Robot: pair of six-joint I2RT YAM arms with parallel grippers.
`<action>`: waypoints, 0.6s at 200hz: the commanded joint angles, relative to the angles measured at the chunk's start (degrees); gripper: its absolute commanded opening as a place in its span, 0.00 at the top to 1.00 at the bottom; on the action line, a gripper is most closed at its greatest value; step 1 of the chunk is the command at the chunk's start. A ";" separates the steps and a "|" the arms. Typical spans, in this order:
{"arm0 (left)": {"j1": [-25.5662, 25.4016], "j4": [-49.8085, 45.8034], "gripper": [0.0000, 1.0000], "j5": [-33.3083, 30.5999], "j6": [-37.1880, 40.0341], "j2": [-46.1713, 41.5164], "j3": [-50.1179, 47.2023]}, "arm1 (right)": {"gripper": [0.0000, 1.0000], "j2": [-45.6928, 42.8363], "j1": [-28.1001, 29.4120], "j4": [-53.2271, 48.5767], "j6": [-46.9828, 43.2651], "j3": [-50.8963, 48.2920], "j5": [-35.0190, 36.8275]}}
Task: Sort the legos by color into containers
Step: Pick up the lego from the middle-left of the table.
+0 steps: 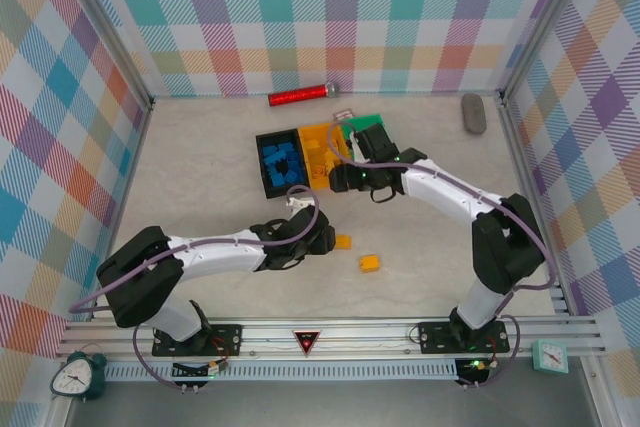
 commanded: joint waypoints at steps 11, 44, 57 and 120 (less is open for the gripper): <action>-0.61 -0.33 0.41 4.34 5.91 1.45 3.58 | 0.22 -5.04 0.08 4.36 0.15 -7.61 4.84; -1.13 -8.21 0.40 7.09 12.57 4.91 9.88 | 0.21 -5.51 -2.82 4.90 2.78 -12.55 1.44; -1.50 -12.04 0.39 6.25 13.95 6.57 12.66 | 0.21 -6.25 -3.67 6.18 2.77 -14.61 1.31; -2.89 -23.57 0.39 3.39 11.80 12.23 19.95 | 0.20 -10.79 -5.36 10.93 3.44 -21.36 5.29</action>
